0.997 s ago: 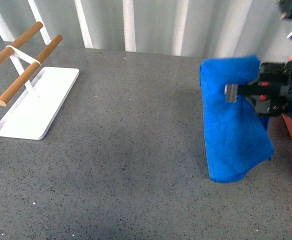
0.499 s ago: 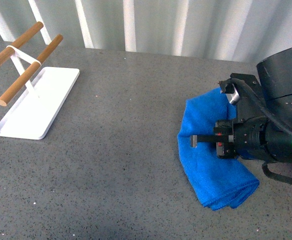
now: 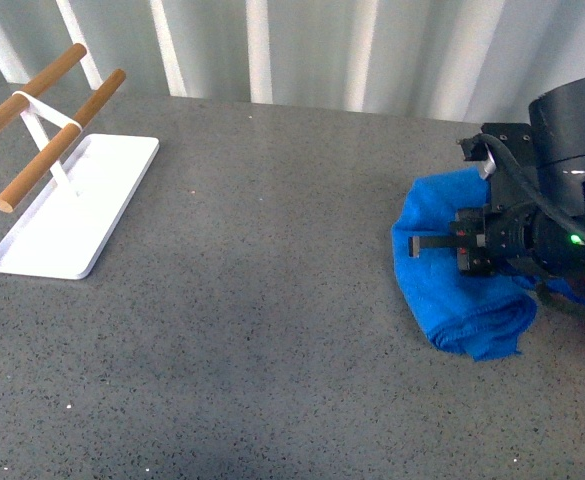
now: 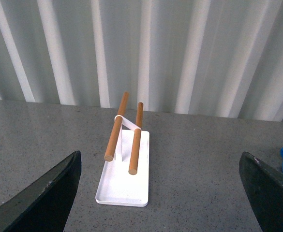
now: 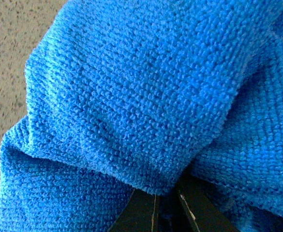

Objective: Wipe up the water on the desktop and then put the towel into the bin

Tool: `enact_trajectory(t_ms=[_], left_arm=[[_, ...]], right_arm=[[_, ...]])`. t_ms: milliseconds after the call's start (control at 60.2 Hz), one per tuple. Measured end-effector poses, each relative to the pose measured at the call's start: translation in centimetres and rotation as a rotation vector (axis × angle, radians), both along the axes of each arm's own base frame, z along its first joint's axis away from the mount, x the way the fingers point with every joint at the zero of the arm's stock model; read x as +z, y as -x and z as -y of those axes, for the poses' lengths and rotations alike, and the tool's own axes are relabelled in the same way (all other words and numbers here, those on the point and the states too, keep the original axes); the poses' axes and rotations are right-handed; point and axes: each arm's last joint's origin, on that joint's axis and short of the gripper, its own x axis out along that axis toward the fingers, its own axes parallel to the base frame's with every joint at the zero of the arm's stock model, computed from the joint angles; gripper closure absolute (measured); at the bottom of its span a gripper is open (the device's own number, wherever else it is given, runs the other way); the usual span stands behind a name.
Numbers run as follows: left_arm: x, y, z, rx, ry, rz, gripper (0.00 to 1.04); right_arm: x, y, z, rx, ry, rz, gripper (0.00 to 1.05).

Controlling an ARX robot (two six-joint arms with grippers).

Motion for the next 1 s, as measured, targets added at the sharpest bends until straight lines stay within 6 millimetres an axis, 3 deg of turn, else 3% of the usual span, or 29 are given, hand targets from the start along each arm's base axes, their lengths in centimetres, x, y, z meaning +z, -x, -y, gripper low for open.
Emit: enact_trajectory(t_ms=[249, 349, 482, 582, 698, 831, 997], left_arm=[[0.0, 0.0, 0.0, 0.000, 0.000, 0.000, 0.07], [0.0, 0.0, 0.0, 0.000, 0.000, 0.000, 0.07], [0.0, 0.0, 0.0, 0.000, 0.000, 0.000, 0.07], [0.0, 0.0, 0.0, 0.000, 0.000, 0.000, 0.07], [0.0, 0.0, 0.0, 0.000, 0.000, 0.000, 0.07], [0.0, 0.0, 0.0, 0.000, 0.000, 0.000, 0.07], [0.0, 0.0, 0.0, 0.000, 0.000, 0.000, 0.07]], right_arm=[[0.0, -5.2, -1.0, -0.007, 0.036, 0.063, 1.01], [0.6, -7.3, -2.7, 0.079, -0.036, 0.076, 1.01], [1.1, -7.9, -5.8, 0.216, -0.103, 0.061, 1.01], [0.7, -5.5, -9.3, 0.399, -0.121, 0.012, 1.01], [0.8, -0.7, -10.3, 0.573, -0.104, -0.065, 1.01], [0.7, 2.8, -8.8, 0.668, -0.050, -0.113, 1.01], [1.7, 5.0, -3.4, 0.654, 0.038, -0.147, 1.01]])
